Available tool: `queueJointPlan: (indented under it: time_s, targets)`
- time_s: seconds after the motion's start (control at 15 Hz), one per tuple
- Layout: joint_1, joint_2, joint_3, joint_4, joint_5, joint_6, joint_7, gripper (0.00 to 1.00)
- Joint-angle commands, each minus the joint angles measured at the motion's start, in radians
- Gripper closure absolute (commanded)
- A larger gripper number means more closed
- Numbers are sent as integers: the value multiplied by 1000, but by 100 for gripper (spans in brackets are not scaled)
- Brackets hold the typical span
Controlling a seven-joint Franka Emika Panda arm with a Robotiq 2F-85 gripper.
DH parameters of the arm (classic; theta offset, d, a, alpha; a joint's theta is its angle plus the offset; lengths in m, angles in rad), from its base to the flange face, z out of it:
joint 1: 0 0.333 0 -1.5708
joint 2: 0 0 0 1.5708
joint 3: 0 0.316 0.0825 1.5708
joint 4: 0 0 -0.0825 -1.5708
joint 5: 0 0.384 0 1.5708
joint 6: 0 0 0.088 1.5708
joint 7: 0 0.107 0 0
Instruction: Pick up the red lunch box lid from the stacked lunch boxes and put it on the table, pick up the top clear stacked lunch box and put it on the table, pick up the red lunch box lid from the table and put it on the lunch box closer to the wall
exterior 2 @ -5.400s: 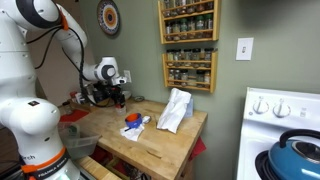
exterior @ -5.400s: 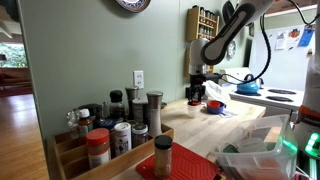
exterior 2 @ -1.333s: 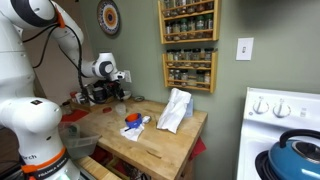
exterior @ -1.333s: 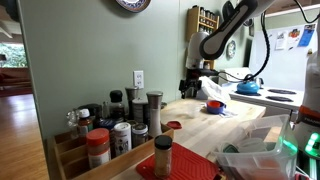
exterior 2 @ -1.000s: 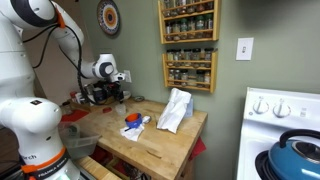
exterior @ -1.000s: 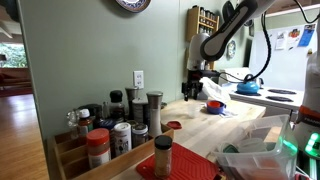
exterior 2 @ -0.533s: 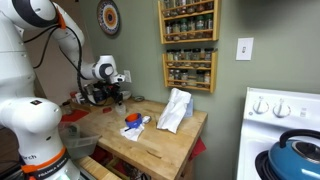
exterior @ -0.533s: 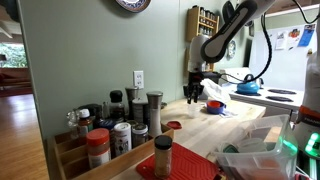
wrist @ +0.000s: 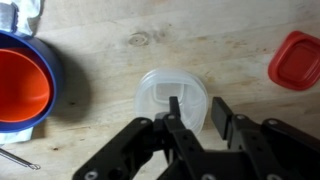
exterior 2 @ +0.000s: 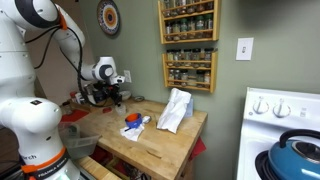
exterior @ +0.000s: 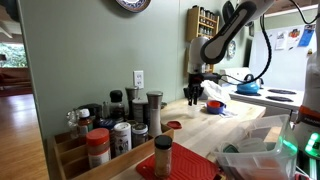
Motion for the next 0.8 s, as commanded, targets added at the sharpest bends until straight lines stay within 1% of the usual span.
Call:
queueJointPlan:
  time_s: [0.0, 0.07, 0.13, 0.2, 0.27, 0.47, 0.53, 0.6, 0.67, 0.73]
  targets:
    - [2, 14, 5, 2, -5, -2, 20, 70]
    - [3, 16, 5, 3, -6, -3, 20, 78]
    - [3, 18, 5, 3, -6, -3, 20, 82]
    - [3, 19, 4, 4, -9, -3, 20, 95]
    - [3, 18, 3, 5, -9, -5, 19, 100]
    - [4, 2, -1, 6, -31, -24, 35, 100]
    - [3, -10, 4, 5, -11, -28, 11, 99]
    - [9, -34, -12, 7, -110, -62, 105, 99]
    - [-1, -44, 9, 5, 24, -34, -2, 99]
    - [-5, -58, 21, 15, 115, -84, -70, 99]
